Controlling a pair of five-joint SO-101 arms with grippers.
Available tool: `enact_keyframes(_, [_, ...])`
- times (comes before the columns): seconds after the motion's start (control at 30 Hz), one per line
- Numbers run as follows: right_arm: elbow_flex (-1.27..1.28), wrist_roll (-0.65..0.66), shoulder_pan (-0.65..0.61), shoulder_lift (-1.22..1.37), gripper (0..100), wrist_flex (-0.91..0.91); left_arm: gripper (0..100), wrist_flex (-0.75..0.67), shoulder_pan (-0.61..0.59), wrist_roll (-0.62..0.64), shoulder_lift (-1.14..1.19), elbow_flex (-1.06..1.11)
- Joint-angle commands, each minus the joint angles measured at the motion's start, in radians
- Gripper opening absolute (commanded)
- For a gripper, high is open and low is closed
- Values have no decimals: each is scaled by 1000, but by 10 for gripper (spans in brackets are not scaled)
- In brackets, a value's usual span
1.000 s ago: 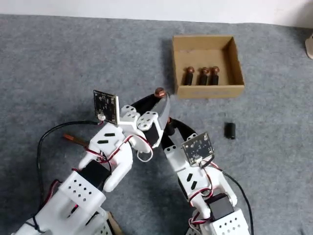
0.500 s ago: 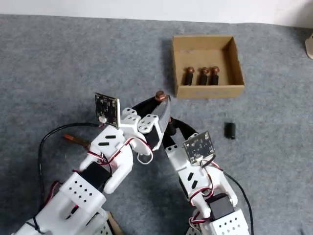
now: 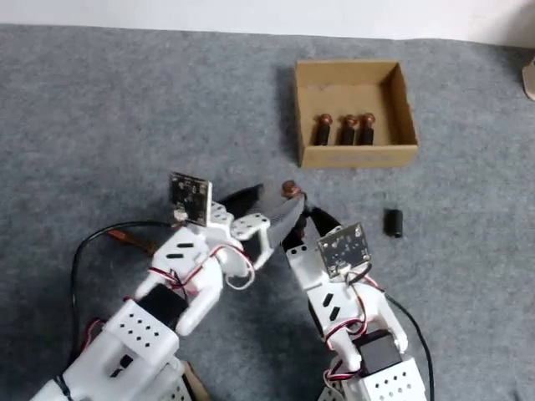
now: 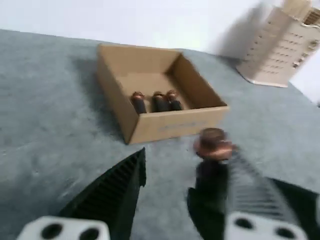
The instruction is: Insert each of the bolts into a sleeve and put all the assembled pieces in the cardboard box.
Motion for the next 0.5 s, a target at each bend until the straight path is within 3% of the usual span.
enact_keyframes(0.0, [147, -8, 18, -16, 5, -5, 610, 32, 19, -8, -21, -10])
enact_keyframes(0.23, [116, -86, 170, -16, 5, -4, 626, 198, -82, 132, -22, -67])
enact_keyframes(0.47, [67, -84, 183, -15, 5, 2, 626, 198, -208, 146, -13, -64])
